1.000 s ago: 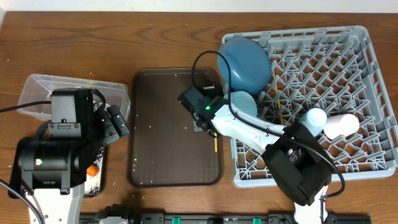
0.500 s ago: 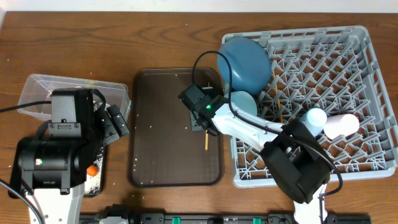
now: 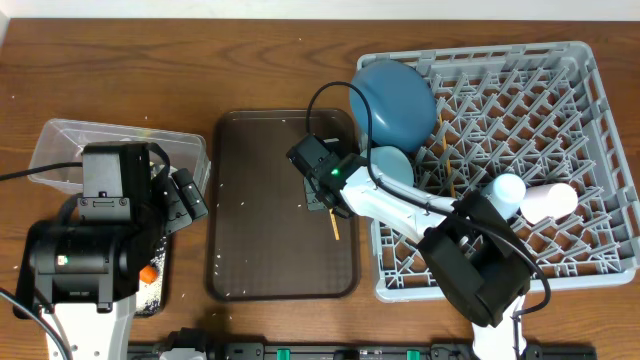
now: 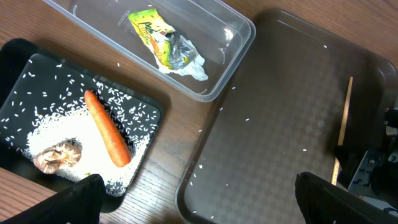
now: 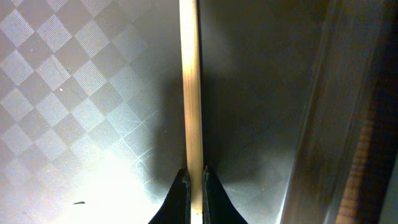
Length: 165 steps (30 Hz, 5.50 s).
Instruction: Sort waste into correct bins and load items into the dishwasher rack
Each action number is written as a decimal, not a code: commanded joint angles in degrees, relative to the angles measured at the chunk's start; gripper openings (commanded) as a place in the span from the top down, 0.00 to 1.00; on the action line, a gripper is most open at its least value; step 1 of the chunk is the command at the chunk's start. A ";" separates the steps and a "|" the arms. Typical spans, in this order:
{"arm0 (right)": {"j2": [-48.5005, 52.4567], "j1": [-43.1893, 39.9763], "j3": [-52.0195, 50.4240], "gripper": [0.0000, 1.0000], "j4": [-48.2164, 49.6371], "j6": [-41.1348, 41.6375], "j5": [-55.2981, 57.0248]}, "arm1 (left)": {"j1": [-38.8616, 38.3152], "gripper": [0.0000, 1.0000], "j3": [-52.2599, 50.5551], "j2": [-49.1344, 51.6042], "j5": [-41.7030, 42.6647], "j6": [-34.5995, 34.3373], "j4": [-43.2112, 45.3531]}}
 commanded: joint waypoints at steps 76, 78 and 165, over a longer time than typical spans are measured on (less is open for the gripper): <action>-80.89 -27.96 -12.09 0.01 -20.61 -29.49 6.62 | 0.35 0.02 0.39 0.07 -0.70 -0.50 -0.04; -84.96 -30.23 -19.23 0.01 -13.62 -29.40 6.40 | 0.35 0.02 0.39 0.07 -0.70 -0.50 -0.04; -116.65 -35.54 -76.85 0.01 29.94 -28.96 -1.55 | 0.35 0.02 -50.99 -51.30 -1.44 4.31 54.49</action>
